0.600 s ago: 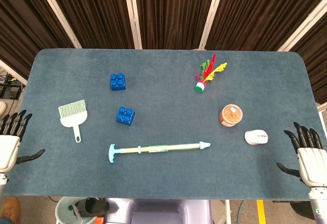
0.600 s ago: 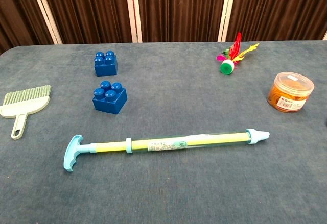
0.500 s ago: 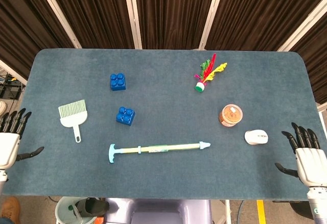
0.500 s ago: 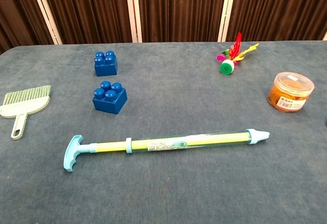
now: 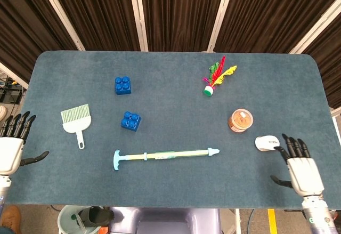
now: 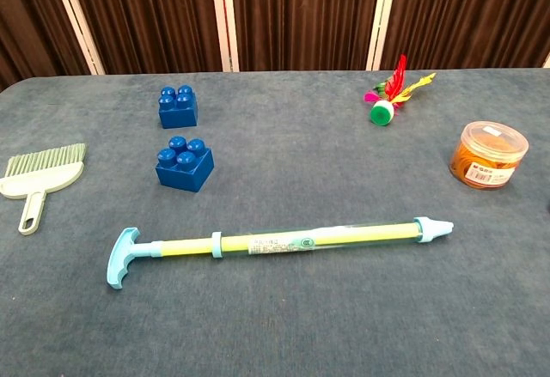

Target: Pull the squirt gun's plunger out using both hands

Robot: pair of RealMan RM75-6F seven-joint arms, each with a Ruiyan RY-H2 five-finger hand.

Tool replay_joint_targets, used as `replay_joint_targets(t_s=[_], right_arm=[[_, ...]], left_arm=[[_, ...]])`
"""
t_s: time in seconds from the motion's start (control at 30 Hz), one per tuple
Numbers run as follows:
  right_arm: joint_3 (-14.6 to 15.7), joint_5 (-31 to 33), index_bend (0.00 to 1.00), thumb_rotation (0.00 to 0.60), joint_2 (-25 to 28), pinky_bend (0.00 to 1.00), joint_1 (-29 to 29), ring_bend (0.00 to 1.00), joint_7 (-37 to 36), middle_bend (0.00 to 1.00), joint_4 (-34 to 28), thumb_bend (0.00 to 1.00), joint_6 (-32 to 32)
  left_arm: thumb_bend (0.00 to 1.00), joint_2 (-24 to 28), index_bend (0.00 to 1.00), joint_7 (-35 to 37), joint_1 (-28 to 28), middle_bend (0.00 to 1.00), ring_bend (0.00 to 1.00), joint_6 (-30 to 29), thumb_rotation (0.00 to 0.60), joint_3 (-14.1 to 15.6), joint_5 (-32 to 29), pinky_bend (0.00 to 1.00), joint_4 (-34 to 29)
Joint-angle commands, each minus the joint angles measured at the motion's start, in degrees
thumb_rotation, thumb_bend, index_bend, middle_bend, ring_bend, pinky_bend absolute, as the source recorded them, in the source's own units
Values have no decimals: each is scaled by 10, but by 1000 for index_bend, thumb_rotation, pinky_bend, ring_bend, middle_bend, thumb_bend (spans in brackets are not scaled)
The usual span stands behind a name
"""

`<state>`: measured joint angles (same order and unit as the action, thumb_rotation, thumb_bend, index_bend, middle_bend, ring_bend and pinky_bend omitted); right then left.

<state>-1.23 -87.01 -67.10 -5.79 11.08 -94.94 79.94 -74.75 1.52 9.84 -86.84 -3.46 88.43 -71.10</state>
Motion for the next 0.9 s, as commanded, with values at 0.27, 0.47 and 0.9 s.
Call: replay_joint_targets(t_s=[0.27, 0.47, 0.9], right_arm=[[9, -10, 472, 600, -132, 0, -28, 0, 56, 0, 45, 231, -43], [3, 1, 480, 600, -186, 0, -50, 0, 91, 2, 65, 241, -73], [-26, 12, 480, 600, -244, 0, -96, 0, 105, 14, 88, 331, -106]], left_arm=[[33, -7, 0, 11, 0, 0, 0, -21, 600, 5, 22, 0, 9], [33, -9, 0, 12, 7, 0, 0, 0, 600, 12, 23, 0, 14], [33, -8, 0, 14, 12, 0, 0, 20, 600, 17, 18, 0, 16]])
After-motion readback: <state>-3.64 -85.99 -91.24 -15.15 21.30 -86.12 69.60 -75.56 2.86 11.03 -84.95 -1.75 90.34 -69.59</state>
